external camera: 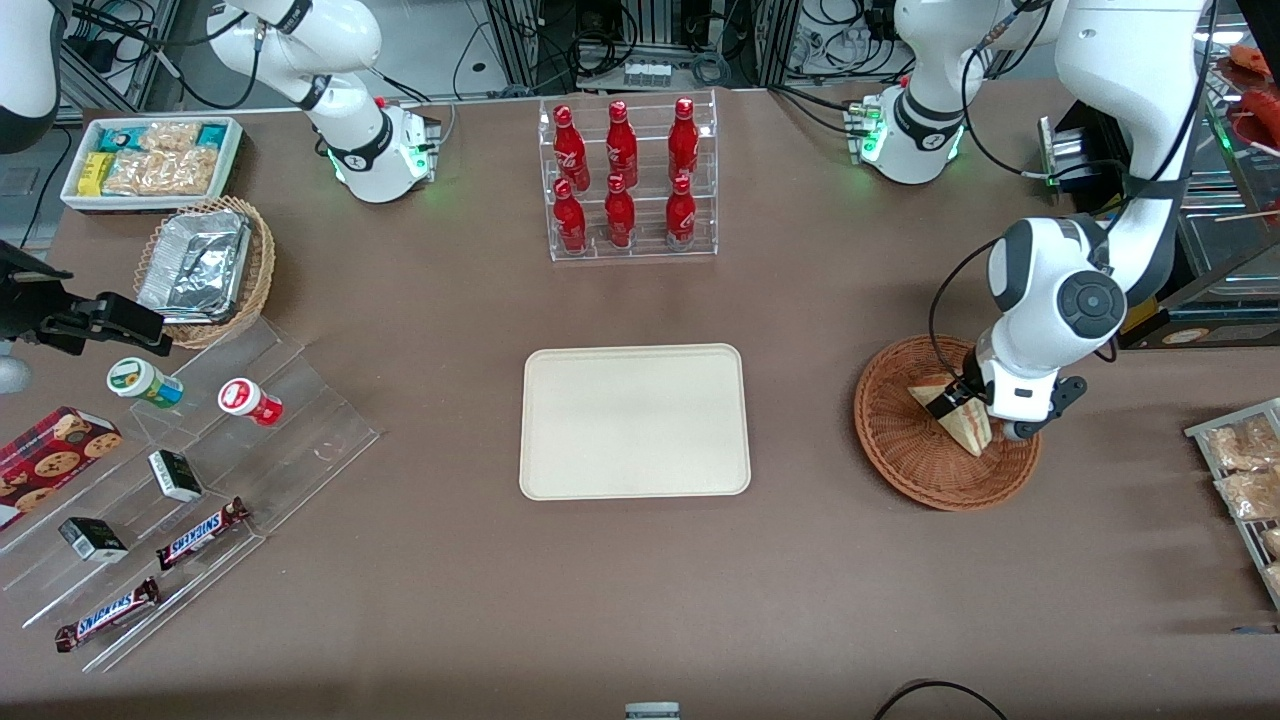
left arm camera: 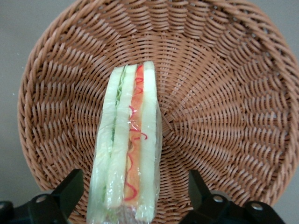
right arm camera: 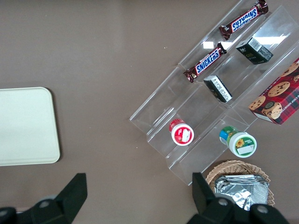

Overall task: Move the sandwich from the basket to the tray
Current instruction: 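Close the left gripper on the wrapped sandwich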

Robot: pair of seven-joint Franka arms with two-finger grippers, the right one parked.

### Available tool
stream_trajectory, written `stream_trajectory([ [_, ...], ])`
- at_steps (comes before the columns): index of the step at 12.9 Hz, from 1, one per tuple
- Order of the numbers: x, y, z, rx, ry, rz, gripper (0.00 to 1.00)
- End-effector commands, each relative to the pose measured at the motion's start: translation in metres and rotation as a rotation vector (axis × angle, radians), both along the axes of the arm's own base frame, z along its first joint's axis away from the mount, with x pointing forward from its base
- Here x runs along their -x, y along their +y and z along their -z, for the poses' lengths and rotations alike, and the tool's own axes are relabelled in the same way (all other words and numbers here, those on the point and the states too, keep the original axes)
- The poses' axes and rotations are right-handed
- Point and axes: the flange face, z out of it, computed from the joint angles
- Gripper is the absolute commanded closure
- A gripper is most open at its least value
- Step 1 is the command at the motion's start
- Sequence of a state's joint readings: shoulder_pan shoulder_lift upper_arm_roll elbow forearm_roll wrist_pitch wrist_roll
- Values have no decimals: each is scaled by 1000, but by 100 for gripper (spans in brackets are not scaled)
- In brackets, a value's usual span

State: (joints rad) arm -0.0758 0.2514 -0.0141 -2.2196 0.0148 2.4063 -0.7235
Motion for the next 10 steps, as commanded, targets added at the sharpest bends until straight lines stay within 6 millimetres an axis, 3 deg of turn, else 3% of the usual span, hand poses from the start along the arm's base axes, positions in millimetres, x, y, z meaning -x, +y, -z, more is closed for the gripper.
stream_trajectory([
  [1, 1, -3, 7, -9, -3, -20, 24],
  [2, 2, -3, 9, -11, 1, -41, 48],
  [3, 2, -3, 9, -12, 3, -46, 80],
  [4, 2, -3, 10, -13, 6, -43, 100],
  [7, 1, -3, 8, -13, 6, -34, 100],
  [10, -5, -8, -8, -81, 14, 51, 100],
])
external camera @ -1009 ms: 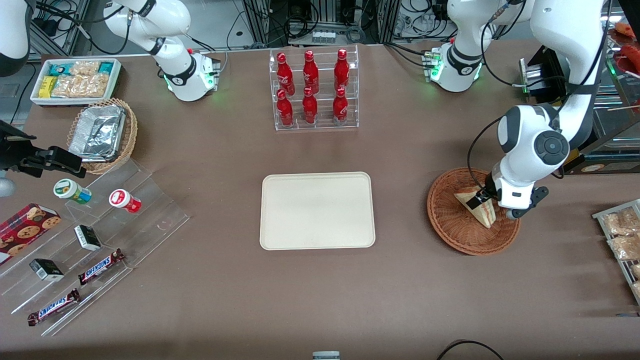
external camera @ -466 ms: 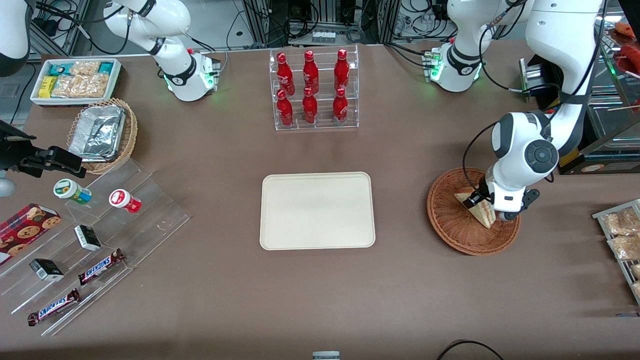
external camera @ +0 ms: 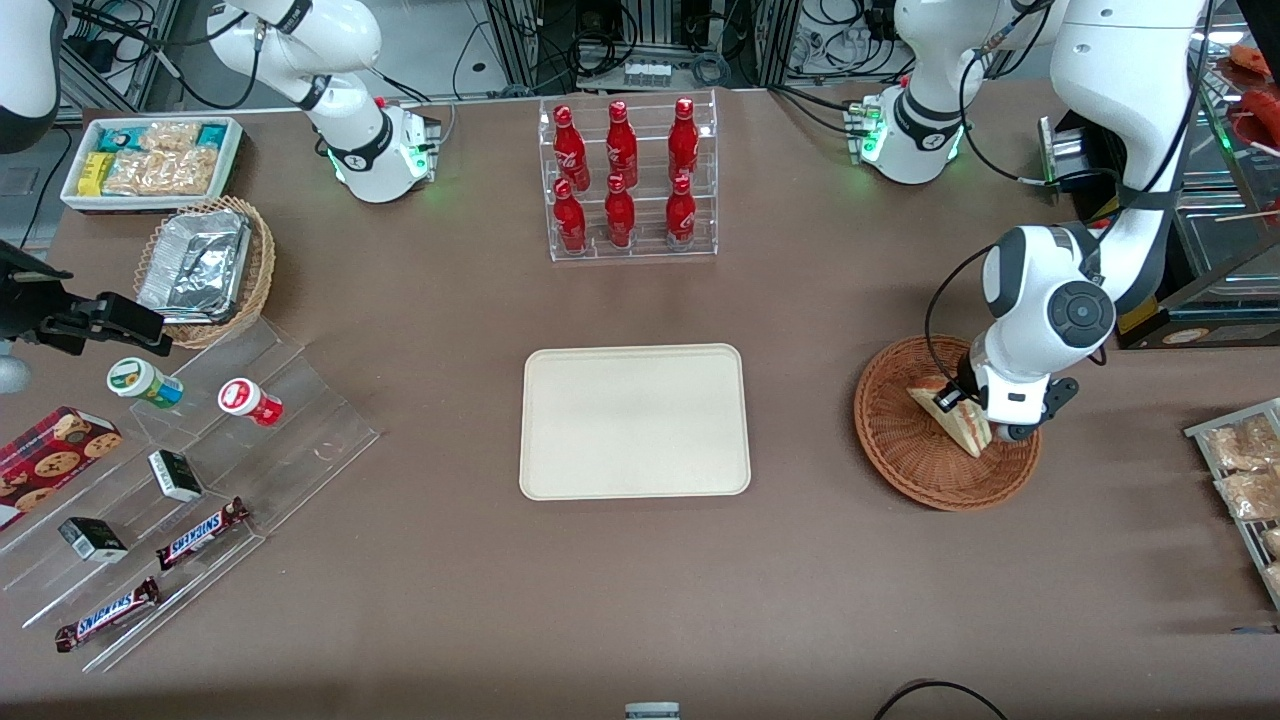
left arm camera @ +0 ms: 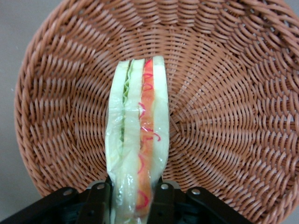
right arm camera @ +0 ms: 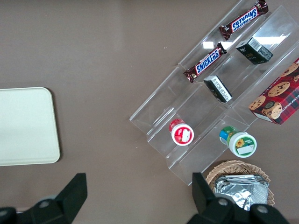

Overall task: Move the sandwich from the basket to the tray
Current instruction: 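Close the left gripper on the wrapped sandwich, then lift the sandwich and carry it over the cream tray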

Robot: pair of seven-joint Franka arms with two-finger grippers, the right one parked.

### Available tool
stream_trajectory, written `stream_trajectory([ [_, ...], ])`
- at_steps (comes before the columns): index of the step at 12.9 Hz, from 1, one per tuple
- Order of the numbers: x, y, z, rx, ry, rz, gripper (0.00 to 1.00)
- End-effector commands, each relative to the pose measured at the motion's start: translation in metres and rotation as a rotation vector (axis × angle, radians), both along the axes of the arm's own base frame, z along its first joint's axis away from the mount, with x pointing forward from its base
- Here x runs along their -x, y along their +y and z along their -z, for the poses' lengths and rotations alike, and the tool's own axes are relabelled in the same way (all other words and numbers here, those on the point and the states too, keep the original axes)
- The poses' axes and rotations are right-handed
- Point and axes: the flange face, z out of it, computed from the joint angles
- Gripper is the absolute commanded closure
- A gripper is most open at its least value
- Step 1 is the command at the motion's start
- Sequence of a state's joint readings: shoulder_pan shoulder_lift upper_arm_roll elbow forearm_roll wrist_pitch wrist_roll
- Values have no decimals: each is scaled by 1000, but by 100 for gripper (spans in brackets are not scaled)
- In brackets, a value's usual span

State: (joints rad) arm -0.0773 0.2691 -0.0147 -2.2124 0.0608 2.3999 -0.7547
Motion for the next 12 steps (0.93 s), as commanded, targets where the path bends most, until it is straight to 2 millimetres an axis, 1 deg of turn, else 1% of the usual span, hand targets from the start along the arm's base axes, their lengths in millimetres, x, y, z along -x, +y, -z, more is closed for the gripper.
stream_trajectory([
  [1, -10, -9, -22, -91, 23, 89, 100],
  [2, -13, -17, -30, -119, 33, 127, 100],
  [4, -23, -34, -52, -136, 43, 184, 100],
  [6, -29, -66, -80, -151, 61, 240, 100],
  [7, -34, -90, -96, -153, 47, 277, 100],
  [8, -37, -106, -106, -140, 28, 314, 100],
  [10, -35, -143, -108, -104, 22, 391, 100],
  [11, -32, -169, -107, -79, 15, 423, 100],
  [12, -32, -191, -106, -65, 12, 449, 100],
])
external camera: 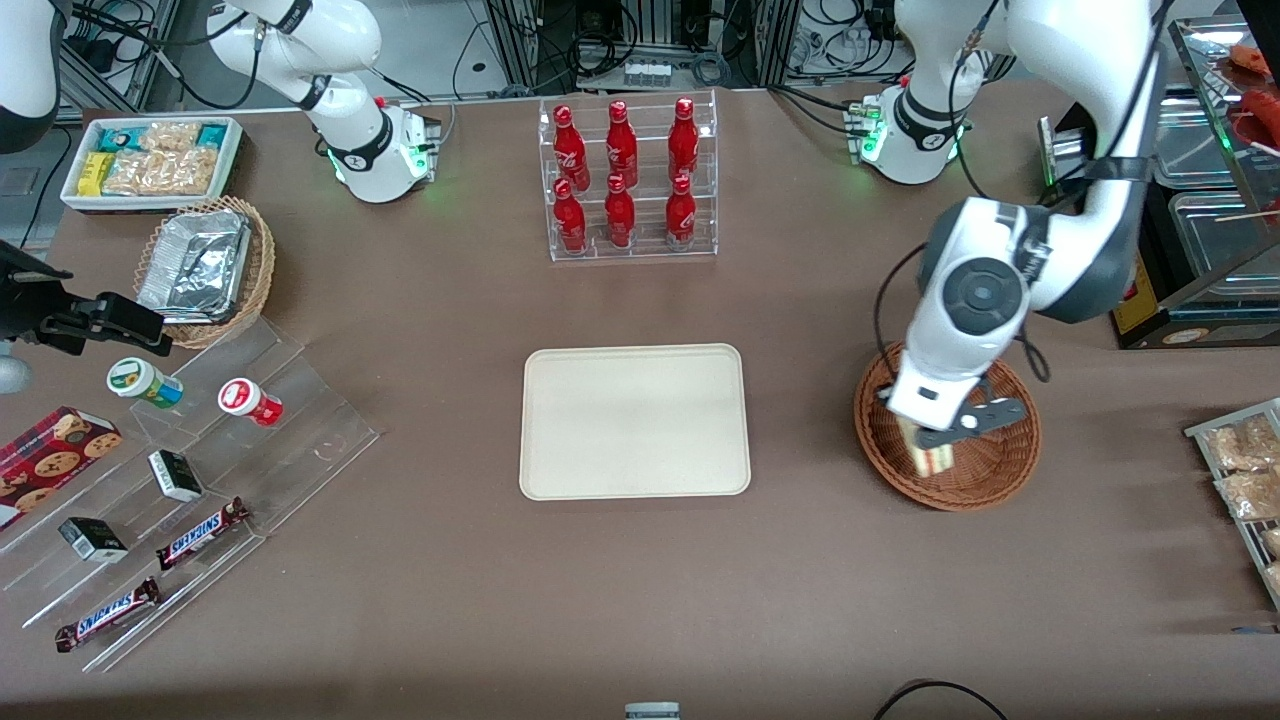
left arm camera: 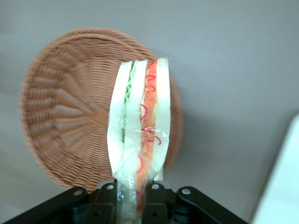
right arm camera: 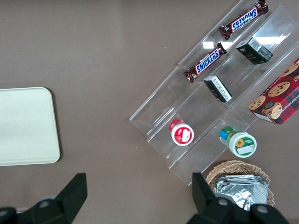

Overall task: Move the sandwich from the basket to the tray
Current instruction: 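Lift the sandwich and carry it over the cream tray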

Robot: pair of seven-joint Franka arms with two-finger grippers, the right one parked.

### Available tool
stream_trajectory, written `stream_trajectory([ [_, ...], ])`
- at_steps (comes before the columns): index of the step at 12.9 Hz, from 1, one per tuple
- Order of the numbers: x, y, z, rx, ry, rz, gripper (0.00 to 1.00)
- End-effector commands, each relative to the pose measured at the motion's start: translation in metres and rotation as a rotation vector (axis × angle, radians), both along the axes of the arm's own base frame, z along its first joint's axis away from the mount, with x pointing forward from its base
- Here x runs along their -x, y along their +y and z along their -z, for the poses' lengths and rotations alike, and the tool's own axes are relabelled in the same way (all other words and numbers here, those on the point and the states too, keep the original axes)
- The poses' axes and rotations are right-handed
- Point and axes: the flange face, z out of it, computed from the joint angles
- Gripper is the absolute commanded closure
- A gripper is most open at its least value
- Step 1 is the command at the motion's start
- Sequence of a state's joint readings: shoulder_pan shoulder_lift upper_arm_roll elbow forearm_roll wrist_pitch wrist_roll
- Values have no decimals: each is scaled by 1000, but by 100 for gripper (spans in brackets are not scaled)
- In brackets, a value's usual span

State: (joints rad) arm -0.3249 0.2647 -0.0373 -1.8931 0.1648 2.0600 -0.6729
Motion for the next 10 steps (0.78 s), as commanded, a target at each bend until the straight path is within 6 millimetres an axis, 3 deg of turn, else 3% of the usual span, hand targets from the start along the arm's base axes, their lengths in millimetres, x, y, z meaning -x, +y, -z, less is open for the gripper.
stream_trajectory([
  [1, -1, -61, 5, 34, 20, 93, 100],
  [3, 6, -109, 5, 103, 34, 135, 100],
  [5, 11, -144, 12, 140, 50, 176, 100],
  [10, 17, -209, 38, 239, 99, 281, 100],
])
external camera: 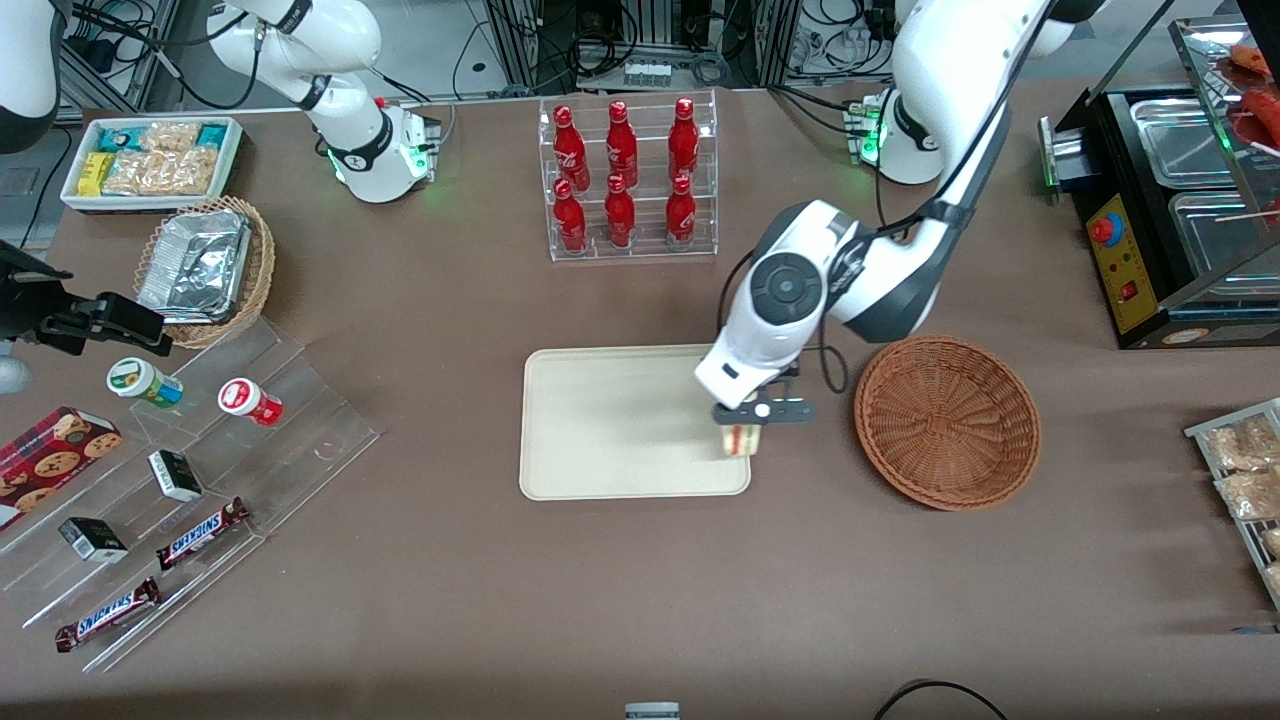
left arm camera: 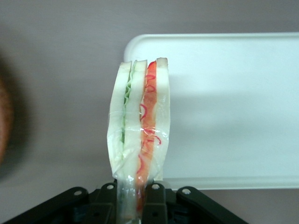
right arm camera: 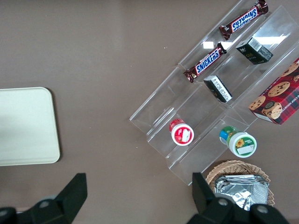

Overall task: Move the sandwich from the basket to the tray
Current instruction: 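Lift the sandwich and carry it over the cream tray, then lower the sandwich onto the tray and open the left gripper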

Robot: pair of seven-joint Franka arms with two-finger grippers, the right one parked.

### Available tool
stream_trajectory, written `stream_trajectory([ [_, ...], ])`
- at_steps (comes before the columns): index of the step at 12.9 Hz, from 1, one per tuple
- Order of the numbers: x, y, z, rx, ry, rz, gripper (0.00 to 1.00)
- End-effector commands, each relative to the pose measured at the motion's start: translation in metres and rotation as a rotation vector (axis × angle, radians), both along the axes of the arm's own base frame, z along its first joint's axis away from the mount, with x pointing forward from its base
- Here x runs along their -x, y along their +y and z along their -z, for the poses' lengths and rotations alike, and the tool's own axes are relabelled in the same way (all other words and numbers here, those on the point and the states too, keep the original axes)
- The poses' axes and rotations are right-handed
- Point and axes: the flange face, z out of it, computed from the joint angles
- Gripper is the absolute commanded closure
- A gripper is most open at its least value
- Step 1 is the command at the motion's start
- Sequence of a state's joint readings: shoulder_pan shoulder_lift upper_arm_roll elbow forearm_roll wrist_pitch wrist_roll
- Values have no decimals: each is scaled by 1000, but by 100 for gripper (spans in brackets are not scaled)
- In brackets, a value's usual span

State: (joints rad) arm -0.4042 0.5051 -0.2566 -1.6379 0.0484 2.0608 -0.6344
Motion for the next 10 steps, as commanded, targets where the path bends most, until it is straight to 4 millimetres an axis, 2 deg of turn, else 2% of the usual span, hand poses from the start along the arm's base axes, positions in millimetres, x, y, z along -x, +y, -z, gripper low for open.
stream_trajectory([
  [1, -7, -33, 12, 44, 22, 43, 100],
  [4, -4, -54, 34, 46, 38, 51, 100],
  [6, -12, -59, 44, 52, 30, 27, 100],
  [10, -16, -64, 53, 51, -1, 7, 100],
])
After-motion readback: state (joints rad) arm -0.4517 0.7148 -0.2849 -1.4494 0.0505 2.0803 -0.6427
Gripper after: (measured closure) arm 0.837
